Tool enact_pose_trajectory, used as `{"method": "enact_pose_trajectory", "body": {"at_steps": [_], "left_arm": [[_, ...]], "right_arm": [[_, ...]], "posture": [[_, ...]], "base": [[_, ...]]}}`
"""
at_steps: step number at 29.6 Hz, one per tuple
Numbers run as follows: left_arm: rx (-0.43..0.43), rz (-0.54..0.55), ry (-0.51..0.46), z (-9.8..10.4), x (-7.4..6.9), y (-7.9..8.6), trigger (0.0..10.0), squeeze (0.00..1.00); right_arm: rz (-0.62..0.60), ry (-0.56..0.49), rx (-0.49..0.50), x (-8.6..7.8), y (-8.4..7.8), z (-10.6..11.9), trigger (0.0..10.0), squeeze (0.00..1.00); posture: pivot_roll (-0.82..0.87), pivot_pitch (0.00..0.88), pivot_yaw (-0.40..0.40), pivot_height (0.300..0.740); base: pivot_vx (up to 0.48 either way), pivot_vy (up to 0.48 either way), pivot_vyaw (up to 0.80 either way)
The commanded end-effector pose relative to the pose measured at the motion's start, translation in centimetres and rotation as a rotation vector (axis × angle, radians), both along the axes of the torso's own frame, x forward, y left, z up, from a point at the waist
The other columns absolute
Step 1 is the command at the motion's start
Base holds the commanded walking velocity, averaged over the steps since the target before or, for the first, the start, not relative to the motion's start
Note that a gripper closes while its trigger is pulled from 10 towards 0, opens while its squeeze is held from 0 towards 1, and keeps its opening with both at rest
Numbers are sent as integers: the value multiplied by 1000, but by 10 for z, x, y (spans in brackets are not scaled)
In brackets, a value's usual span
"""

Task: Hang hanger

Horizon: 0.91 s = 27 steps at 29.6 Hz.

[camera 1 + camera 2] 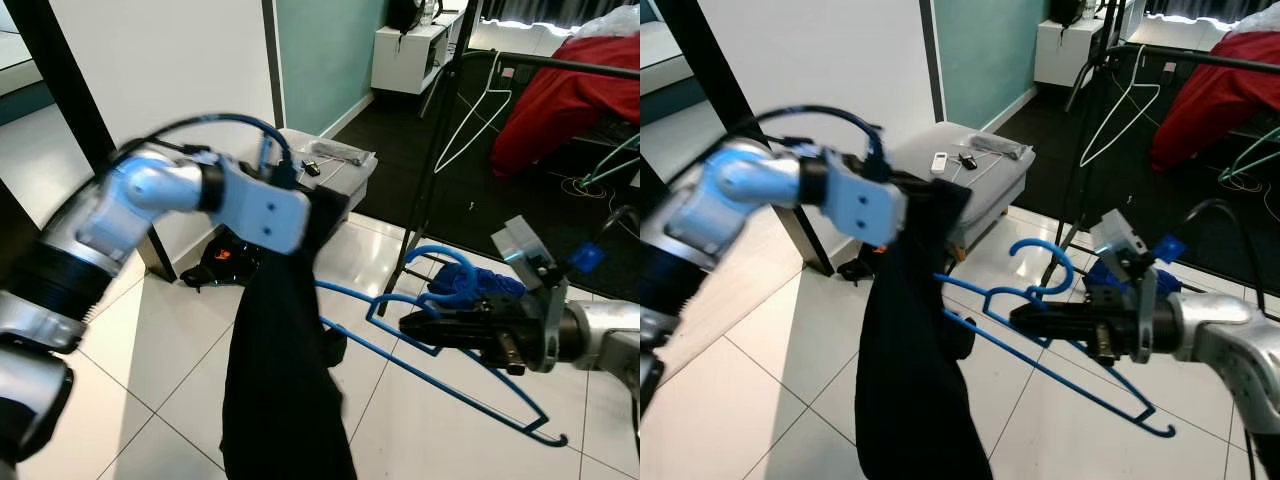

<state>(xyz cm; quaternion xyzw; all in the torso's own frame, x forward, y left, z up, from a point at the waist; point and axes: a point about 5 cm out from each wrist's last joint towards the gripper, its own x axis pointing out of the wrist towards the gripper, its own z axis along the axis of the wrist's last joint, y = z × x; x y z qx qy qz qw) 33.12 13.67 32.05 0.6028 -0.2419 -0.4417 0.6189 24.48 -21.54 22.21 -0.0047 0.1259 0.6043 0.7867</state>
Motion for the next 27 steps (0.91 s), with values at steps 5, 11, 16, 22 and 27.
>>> {"method": "enact_pose_trajectory", "body": {"at_steps": [5, 11, 16, 22, 27], "left_arm": [[39, 72, -15, 17, 0, 23, 10000, 0], [49, 5, 14, 13, -5, 13, 10000, 0], [4, -188, 80, 7, -22, -21, 10000, 0], [-12, -283, 104, 7, -31, -37, 10000, 0], [-9, -278, 101, 7, -30, -36, 10000, 0]], "right_arm": [[-80, -38, -65, 4, -22, 4, 10000, 0], [-64, -35, -68, 2, -23, 5, 10000, 0], [-51, -47, -51, 6, -16, 2, 10000, 0], [-86, -84, -58, 13, -14, 0, 10000, 0], [-153, -123, -89, 20, -19, 2, 10000, 0]], "posture": [[-99, 37, 60, 740], [-103, 38, 61, 740], [-99, 36, 61, 740], [-100, 36, 66, 740], [-104, 37, 70, 740]], "base": [[0, 0, 0], [0, 0, 0], [0, 0, 0], [0, 0, 0], [0, 0, 0]]}}
